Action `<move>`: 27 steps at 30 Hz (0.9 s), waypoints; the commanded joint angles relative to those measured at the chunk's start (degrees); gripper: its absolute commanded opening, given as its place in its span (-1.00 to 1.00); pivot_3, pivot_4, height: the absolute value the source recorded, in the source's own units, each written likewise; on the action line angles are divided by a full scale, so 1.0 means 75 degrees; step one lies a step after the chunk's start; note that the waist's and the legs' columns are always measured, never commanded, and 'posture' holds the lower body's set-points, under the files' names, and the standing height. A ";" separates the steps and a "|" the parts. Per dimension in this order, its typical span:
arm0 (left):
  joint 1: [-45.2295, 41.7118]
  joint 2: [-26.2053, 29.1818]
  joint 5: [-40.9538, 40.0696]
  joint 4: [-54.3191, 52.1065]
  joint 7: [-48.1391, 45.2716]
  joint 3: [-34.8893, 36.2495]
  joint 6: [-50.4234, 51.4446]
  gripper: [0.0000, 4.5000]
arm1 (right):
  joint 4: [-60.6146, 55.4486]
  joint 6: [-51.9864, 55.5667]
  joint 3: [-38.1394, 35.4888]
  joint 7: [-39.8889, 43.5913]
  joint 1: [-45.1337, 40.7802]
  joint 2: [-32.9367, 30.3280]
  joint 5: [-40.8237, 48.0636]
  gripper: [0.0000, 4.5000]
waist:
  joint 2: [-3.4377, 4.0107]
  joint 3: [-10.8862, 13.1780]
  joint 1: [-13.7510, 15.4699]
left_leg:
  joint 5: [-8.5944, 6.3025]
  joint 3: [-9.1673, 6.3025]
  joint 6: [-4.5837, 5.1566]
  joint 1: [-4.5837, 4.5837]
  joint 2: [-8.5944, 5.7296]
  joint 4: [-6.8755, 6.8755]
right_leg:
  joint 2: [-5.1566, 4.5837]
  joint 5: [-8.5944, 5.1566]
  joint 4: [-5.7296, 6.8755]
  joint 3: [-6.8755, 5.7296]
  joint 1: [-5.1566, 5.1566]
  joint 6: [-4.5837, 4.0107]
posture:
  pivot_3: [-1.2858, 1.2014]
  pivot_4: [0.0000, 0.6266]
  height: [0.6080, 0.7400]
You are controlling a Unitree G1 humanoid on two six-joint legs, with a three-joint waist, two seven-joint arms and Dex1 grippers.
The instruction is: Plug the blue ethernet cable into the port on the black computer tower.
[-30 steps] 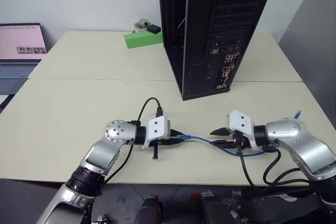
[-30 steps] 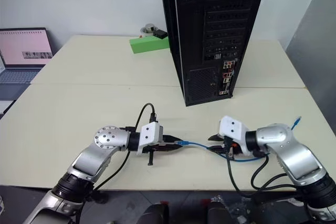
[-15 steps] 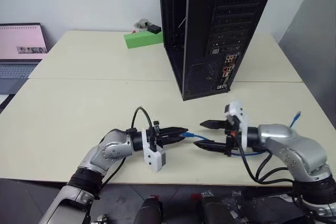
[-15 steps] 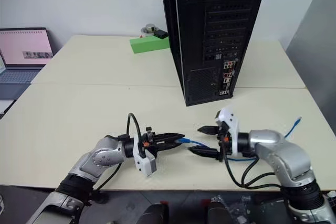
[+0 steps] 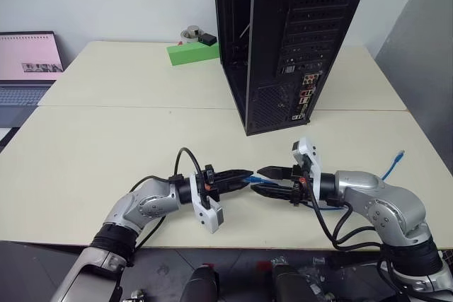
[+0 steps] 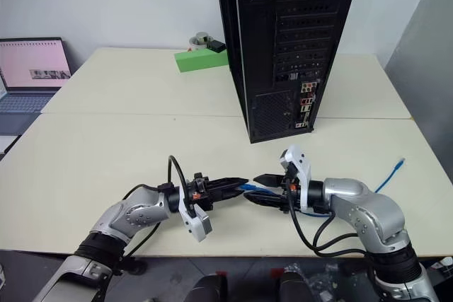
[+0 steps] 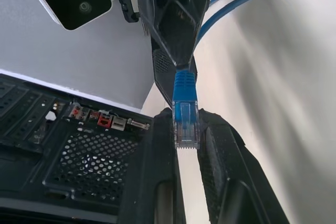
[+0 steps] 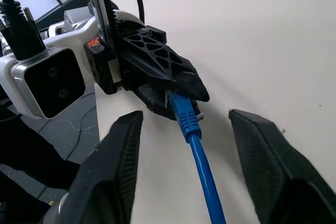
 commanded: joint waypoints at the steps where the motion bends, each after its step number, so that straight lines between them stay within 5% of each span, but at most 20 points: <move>1: -0.0085 0.0052 0.0026 -0.0250 0.0266 0.0051 0.0004 -0.86 | -0.0173 -0.0088 0.0022 -0.0027 -0.0170 0.0045 0.0129 -0.29 | 0.0000 0.0000 -0.0003 | 0.0000 0.0000 0.0000 0.0000 0.0000 0.0000 | 0.0000 0.0000 0.0000 0.0000 0.0000 0.0000 | 0.03 -0.52 1.00; 8: -0.0062 0.0027 0.0145 -0.0363 0.0517 0.0082 0.0087 -0.86 | -0.0059 -0.0060 0.0009 -0.0051 -0.0278 0.0095 0.0176 -1.00 | 0.0000 0.0000 -0.0004 | 0.0000 -0.0001 0.0000 0.0000 0.0000 0.0000 | 0.0000 0.0000 0.0000 0.0000 0.0000 0.0000 | 0.03 -0.52 1.00; 17: 0.0019 0.0073 -0.0027 -0.0267 0.0532 -0.0207 0.0232 -0.86 | 0.0316 0.0220 -0.0080 0.0156 -0.0666 -0.0007 0.0415 -1.00 | 0.0000 0.0000 -0.0002 | 0.0000 -0.0001 0.0000 0.0000 0.0000 0.0000 | 0.0000 0.0000 0.0001 -0.0001 0.0000 0.0000 | 0.03 -0.52 1.00; 27: 0.0385 0.0255 -0.1842 -0.0164 -0.0775 -0.0555 0.1553 0.02 | 0.0656 0.0034 -0.0270 0.0439 -0.0912 -0.0634 0.0237 -1.00 | 0.0000 0.0000 -0.0005 | 0.0000 -0.0002 0.0000 0.0000 0.0001 -0.0001 | 0.0000 0.0000 0.0001 -0.0002 -0.0001 0.0000 | 0.03 -0.52 1.00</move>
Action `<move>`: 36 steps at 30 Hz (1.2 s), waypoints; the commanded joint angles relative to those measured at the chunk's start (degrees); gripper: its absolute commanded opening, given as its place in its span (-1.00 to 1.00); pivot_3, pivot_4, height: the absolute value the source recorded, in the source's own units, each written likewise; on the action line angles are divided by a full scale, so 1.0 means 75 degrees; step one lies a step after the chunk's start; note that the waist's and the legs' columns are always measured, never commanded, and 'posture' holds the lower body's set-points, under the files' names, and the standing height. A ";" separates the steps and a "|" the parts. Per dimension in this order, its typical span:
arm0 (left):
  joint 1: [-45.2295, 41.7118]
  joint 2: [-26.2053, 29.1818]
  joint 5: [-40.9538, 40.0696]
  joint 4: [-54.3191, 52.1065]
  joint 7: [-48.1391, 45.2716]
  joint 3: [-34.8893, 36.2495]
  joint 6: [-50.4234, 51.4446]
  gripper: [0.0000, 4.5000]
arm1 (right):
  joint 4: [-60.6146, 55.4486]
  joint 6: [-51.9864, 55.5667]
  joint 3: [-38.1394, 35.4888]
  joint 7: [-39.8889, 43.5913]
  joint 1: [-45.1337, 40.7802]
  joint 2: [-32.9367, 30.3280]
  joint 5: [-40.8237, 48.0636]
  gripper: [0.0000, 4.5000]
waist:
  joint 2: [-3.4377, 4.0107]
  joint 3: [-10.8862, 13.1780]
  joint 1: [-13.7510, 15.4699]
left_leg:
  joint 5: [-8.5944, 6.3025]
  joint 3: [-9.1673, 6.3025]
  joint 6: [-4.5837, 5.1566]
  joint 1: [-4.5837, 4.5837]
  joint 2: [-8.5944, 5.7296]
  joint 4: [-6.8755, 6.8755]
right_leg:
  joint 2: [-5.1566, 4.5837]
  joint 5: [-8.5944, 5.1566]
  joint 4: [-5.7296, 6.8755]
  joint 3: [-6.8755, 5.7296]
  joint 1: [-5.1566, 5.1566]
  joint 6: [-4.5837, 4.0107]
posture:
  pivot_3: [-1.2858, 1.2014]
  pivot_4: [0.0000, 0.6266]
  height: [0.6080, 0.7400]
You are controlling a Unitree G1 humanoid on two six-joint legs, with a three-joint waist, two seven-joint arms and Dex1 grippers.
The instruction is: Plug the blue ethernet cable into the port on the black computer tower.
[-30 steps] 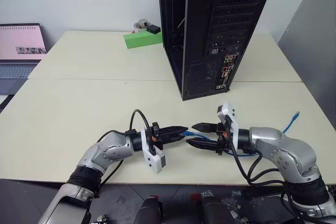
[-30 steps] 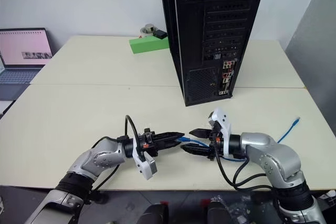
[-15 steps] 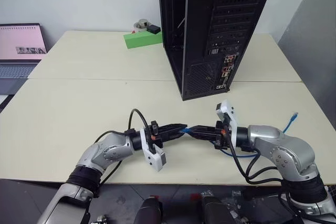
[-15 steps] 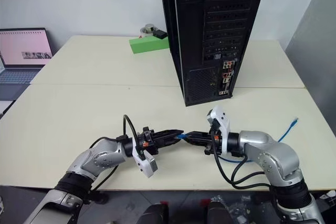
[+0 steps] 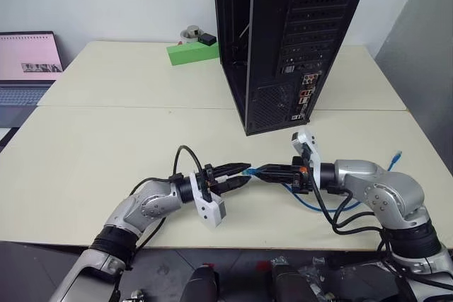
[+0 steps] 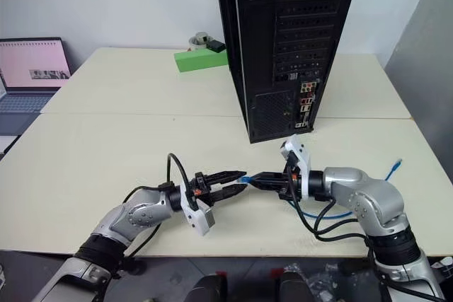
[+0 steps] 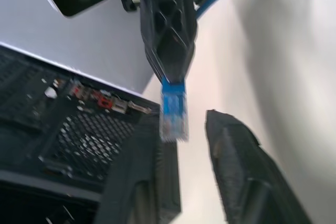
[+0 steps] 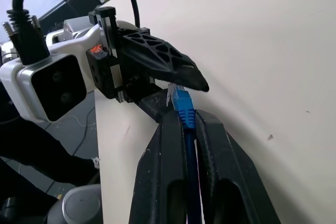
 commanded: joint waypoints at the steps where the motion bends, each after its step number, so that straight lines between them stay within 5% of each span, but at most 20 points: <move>1: 0.0281 0.0060 -0.1375 -0.0136 -0.0772 -0.0168 0.0738 0.11 | -0.0147 -0.0285 -0.0461 0.0071 -0.0009 -0.0347 -0.0035 -1.00 | 0.0000 0.0000 -0.0001 | 0.0000 0.0001 0.0000 0.0000 0.0000 0.0000 | 0.0000 0.0000 0.0000 0.0001 0.0000 0.0000 | 0.03 -0.52 1.00; 8: 0.0697 -0.0736 -0.4309 -0.2084 -0.2205 -0.0211 0.5237 0.68 | -0.0100 -0.1079 -0.1591 -0.1511 0.0102 -0.0487 -0.0942 -1.00 | 0.0000 0.0000 0.0005 | 0.0000 -0.0001 0.0000 -0.0005 -0.0001 0.0001 | -0.0002 0.0000 -0.0001 -0.0001 0.0001 0.0000 | 0.03 -0.52 1.00; 15: 0.0225 -0.2106 -0.4762 -0.3334 -0.1377 -0.0048 0.8131 0.68 | -0.0347 -0.1413 -0.1850 -0.3354 0.0136 0.0192 -0.1915 -1.00 | 0.0000 0.0000 -0.0007 | 0.0000 -0.0003 0.0000 -0.0003 -0.0001 0.0002 | 0.0001 0.0000 0.0002 0.0000 0.0001 0.0000 | 0.03 -0.52 1.00; 22: -0.0327 -0.3403 -0.4069 -0.3172 -0.0022 -0.0046 0.9073 0.68 | -0.0461 -0.1522 -0.1713 -0.4715 -0.0158 0.1068 -0.2628 -1.00 | 0.0001 0.0000 -0.0004 | 0.0001 -0.0002 -0.0001 -0.0004 -0.0003 0.0002 | 0.0001 0.0000 0.0001 0.0004 0.0000 0.0000 | 0.03 -0.52 1.00; 36: -0.0920 -0.4602 -0.2705 -0.2615 0.1506 -0.0106 0.9344 0.68 | 0.0301 -0.1864 -0.1471 -0.5059 -0.0944 0.1481 -0.3247 -1.00 | 0.0003 -0.0002 -0.0004 | 0.0001 0.0001 -0.0001 -0.0004 -0.0008 0.0001 | -0.0001 0.0000 -0.0002 0.0007 0.0000 0.0000 | 0.03 -0.52 1.00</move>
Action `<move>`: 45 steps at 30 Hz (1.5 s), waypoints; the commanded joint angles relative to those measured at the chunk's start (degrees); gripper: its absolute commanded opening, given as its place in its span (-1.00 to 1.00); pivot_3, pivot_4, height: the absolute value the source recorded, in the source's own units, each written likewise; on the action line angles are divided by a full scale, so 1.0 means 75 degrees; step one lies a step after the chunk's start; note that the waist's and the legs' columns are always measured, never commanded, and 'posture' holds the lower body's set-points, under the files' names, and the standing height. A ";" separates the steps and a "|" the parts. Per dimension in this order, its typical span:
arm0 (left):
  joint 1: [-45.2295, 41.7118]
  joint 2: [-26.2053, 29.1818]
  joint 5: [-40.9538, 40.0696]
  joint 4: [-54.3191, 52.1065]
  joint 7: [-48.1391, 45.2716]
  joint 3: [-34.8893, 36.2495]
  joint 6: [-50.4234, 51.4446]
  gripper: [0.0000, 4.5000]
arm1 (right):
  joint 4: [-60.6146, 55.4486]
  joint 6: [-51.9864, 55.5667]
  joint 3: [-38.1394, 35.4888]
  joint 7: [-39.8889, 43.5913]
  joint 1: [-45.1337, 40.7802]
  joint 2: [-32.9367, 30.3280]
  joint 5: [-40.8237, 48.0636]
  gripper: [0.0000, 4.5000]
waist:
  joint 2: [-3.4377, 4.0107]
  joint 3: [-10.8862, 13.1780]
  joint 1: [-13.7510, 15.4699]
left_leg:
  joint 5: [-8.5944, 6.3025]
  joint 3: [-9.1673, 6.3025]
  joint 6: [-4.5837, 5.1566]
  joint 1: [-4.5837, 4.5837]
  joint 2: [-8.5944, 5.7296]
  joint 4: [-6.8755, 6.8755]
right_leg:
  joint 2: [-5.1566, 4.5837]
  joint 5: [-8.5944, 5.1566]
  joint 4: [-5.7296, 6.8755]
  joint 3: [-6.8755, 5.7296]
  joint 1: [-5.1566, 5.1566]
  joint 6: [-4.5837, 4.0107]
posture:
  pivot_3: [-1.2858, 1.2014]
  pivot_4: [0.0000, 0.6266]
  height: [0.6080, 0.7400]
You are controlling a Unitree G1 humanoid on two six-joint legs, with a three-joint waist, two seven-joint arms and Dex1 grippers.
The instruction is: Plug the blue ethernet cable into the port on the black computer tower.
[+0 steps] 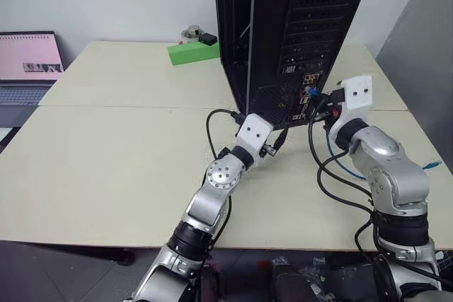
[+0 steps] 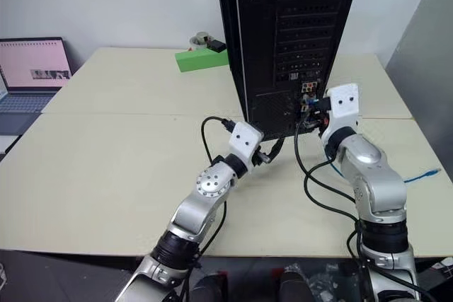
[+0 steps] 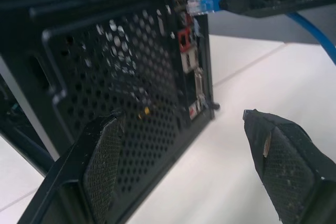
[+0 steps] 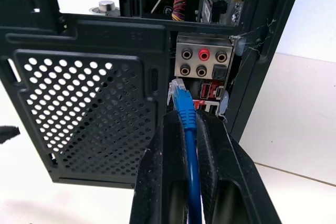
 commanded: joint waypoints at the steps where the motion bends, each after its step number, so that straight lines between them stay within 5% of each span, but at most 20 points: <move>1: -0.0092 -0.0136 0.0073 -0.0174 0.0061 0.0040 0.0074 0.68 | 0.0144 -0.0269 0.0032 0.0016 -0.0250 0.0025 -0.0161 -1.00 | 0.0000 0.0000 -0.0009 | 0.0000 0.0000 0.0000 0.0001 0.0000 0.0000 | 0.0000 0.0000 0.0001 0.0000 0.0000 0.0000 | 0.03 -0.52 1.00; 45: 0.0025 -0.0017 0.0085 -0.0411 -0.0130 0.0177 0.0289 0.68 | 0.1037 -0.0815 0.0154 0.0409 -0.0456 0.0110 -0.0701 -1.00 | 0.0000 0.0000 -0.0017 | 0.0000 0.0002 -0.0001 0.0002 0.0001 -0.0001 | 0.0000 0.0000 0.0001 0.0003 -0.0001 0.0000 | 0.03 -0.52 1.00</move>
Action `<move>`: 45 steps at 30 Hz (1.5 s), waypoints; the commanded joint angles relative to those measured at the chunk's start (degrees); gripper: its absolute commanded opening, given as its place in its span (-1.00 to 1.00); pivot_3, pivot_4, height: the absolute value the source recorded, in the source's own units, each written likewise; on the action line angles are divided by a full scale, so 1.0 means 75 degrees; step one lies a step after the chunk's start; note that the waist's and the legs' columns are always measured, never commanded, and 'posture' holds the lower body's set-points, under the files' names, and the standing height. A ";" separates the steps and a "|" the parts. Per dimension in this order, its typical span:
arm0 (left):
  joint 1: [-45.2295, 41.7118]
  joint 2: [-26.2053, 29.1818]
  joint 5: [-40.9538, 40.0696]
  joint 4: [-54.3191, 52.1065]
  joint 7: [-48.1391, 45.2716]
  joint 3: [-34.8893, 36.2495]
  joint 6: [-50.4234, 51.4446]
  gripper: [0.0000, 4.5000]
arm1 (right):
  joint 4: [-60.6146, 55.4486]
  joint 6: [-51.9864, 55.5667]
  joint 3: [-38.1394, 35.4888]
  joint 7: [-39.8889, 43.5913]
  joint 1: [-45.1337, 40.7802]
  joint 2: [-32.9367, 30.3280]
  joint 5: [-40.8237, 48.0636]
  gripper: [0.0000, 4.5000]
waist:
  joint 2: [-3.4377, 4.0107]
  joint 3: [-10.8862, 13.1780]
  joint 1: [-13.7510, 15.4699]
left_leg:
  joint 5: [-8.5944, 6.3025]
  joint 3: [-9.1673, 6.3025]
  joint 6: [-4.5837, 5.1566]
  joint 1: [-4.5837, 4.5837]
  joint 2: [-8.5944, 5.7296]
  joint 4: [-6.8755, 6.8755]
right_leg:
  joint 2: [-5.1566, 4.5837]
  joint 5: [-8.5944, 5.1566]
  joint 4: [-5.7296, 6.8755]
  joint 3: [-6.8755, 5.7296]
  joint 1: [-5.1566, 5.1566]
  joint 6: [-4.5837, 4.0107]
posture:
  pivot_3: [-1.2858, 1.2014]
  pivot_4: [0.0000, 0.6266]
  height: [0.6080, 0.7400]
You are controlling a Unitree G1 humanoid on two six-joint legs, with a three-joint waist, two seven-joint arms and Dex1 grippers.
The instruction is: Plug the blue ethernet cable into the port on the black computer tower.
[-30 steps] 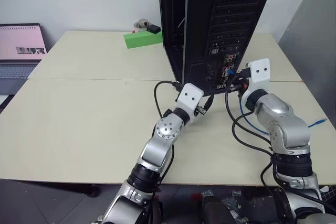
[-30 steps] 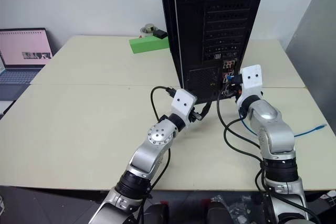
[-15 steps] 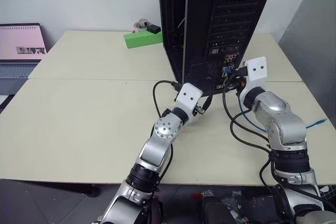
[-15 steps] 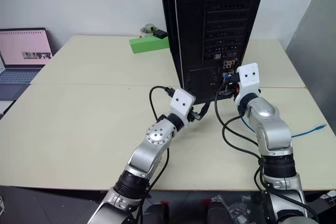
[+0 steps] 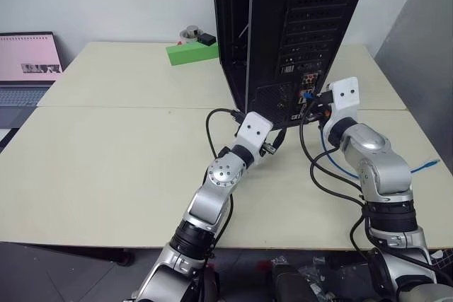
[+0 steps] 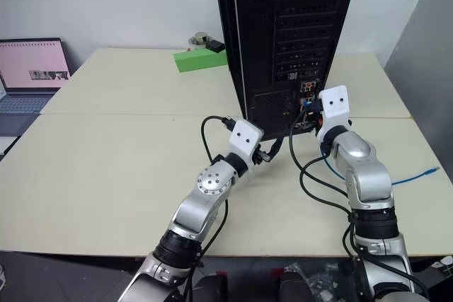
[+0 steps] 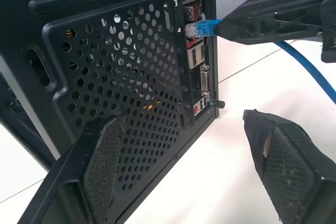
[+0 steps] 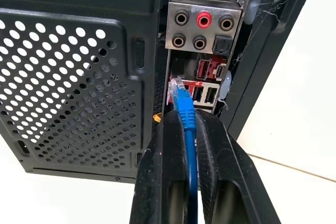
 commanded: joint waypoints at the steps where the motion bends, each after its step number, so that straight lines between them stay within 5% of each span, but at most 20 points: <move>1: -0.0003 -0.0050 0.0045 -0.0360 -0.0001 0.0023 -0.0029 0.68 | -0.0255 -0.0122 -0.0076 -0.0035 -0.0057 0.0033 -0.0039 -1.00 | 0.0000 0.0000 0.0000 | 0.0000 0.0000 0.0000 0.0000 0.0000 0.0000 | 0.0000 0.0000 0.0000 0.0000 0.0000 0.0000 | 0.03 -0.52 1.00; 22: 0.0075 0.0033 0.0076 -0.0480 -0.0096 0.0070 0.0051 0.68 | -0.1144 0.0907 -0.0498 -0.0088 0.0082 0.0058 0.0390 -1.00 | 0.0000 0.0000 0.0014 | 0.0000 -0.0001 0.0000 -0.0004 -0.0001 -0.0001 | -0.0001 0.0000 -0.0004 -0.0001 -0.0001 0.0000 | 0.03 -0.52 1.00; 45: 0.0099 0.0095 0.0121 -0.0539 -0.0155 0.0089 0.0074 0.68 | -0.0356 0.0189 -0.0249 -0.0160 -0.0205 0.0213 0.0095 -1.00 | 0.0000 0.0000 0.0011 | 0.0000 -0.0001 0.0000 -0.0003 -0.0001 -0.0002 | 0.0000 0.0000 -0.0004 -0.0001 -0.0002 0.0000 | 0.03 -0.52 1.00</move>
